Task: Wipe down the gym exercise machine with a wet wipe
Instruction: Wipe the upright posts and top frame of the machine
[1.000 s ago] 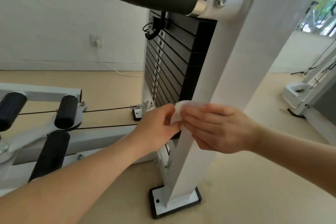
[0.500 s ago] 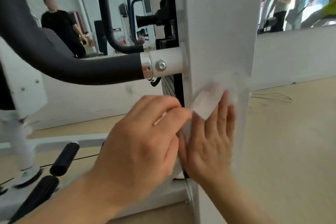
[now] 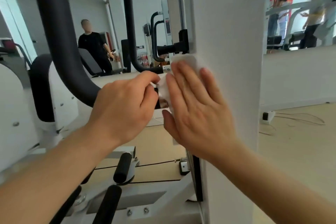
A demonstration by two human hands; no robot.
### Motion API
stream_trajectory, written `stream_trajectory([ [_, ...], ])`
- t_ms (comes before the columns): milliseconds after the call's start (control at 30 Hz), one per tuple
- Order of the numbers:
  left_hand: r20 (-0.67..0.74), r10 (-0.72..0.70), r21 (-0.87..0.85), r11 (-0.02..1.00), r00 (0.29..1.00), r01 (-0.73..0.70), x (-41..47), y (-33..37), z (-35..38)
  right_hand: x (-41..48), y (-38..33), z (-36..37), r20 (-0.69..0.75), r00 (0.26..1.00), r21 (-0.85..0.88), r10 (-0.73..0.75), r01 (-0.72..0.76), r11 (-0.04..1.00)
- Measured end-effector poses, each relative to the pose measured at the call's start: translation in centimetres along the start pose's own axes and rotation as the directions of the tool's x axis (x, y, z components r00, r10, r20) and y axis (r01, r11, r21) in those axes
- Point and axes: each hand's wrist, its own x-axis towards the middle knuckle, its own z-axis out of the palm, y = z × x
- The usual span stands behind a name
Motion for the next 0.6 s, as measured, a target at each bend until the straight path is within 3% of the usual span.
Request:
stream_trajectory([
  [233,0.07,-0.068,-0.089,0.993,0.995,0.074,-0.2,-0.7,-0.3,4.0,-0.3,-1.3,0.246,0.954,-0.005,-0.173,0.18,0.984],
  [467,0.079,0.12,0.008,0.993,0.99,-0.121,-1.2,-1.0,0.0,-3.0,2.9,-2.9,0.267,0.937,-0.211,-0.225,0.284,0.935],
  [533,0.091,0.142,-0.023,0.99,0.986,-0.141,-0.8,-1.1,0.1,-1.4,4.2,-3.2,0.23,0.965,-0.257,-0.129,0.188,0.948],
  [600,0.081,0.177,-0.057,0.983,0.981,-0.173,-0.3,-1.0,0.3,1.0,4.9,-3.3,0.177,0.979,-0.26,0.104,-0.056,0.964],
])
